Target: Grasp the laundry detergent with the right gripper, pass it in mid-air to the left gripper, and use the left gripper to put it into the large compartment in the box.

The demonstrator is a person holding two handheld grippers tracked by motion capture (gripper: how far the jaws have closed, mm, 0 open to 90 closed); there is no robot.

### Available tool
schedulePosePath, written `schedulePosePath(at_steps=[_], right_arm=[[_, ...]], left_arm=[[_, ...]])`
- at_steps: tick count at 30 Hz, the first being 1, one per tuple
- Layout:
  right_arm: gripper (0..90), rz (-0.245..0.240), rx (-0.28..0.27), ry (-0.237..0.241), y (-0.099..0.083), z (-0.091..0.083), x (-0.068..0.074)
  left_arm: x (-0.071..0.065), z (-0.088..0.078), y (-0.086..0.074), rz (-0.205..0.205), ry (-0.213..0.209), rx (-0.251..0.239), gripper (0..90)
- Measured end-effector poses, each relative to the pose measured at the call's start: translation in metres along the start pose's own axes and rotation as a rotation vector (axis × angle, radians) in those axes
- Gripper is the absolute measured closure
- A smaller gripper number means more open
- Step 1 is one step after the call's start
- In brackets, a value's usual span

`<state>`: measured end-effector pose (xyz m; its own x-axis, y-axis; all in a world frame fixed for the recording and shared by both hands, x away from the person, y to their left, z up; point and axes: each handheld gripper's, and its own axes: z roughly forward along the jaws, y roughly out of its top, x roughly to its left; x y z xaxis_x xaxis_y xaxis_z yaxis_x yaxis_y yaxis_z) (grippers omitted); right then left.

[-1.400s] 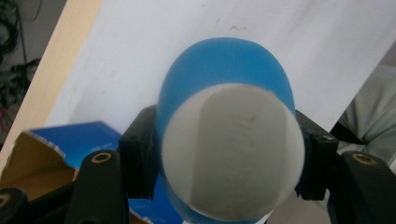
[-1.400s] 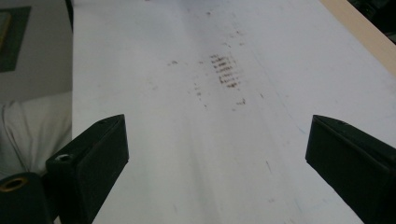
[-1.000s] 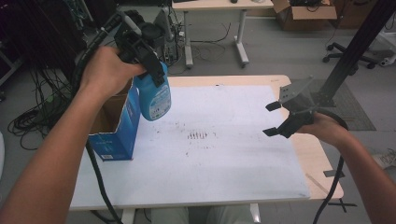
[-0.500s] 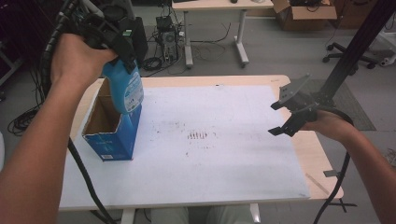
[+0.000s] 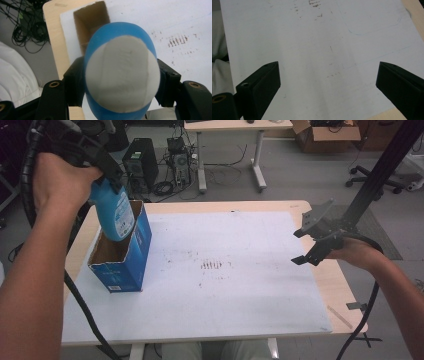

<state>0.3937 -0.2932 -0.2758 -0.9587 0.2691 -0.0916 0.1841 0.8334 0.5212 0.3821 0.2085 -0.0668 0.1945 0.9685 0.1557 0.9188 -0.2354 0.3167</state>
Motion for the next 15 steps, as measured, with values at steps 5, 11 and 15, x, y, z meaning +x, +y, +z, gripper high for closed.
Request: schedulePosePath(at_steps=[5, 11, 15], right_arm=[[5.2, 0.006, -0.009, -0.006, -0.004, -0.002, 0.001], [5.8, 0.006, -0.009, -0.006, -0.007, -0.001, 0.001], [5.7, 0.004, -0.005, -0.008, -0.007, 0.001, 0.000]], left_arm=[[0.009, 0.004, -0.005, -0.043, 0.018, -0.004, 38.1], [0.018, 0.011, -0.012, -0.080, 0.027, -0.009, 38.0], [0.023, 0.017, -0.015, -0.092, 0.033, -0.010, 38.1]])
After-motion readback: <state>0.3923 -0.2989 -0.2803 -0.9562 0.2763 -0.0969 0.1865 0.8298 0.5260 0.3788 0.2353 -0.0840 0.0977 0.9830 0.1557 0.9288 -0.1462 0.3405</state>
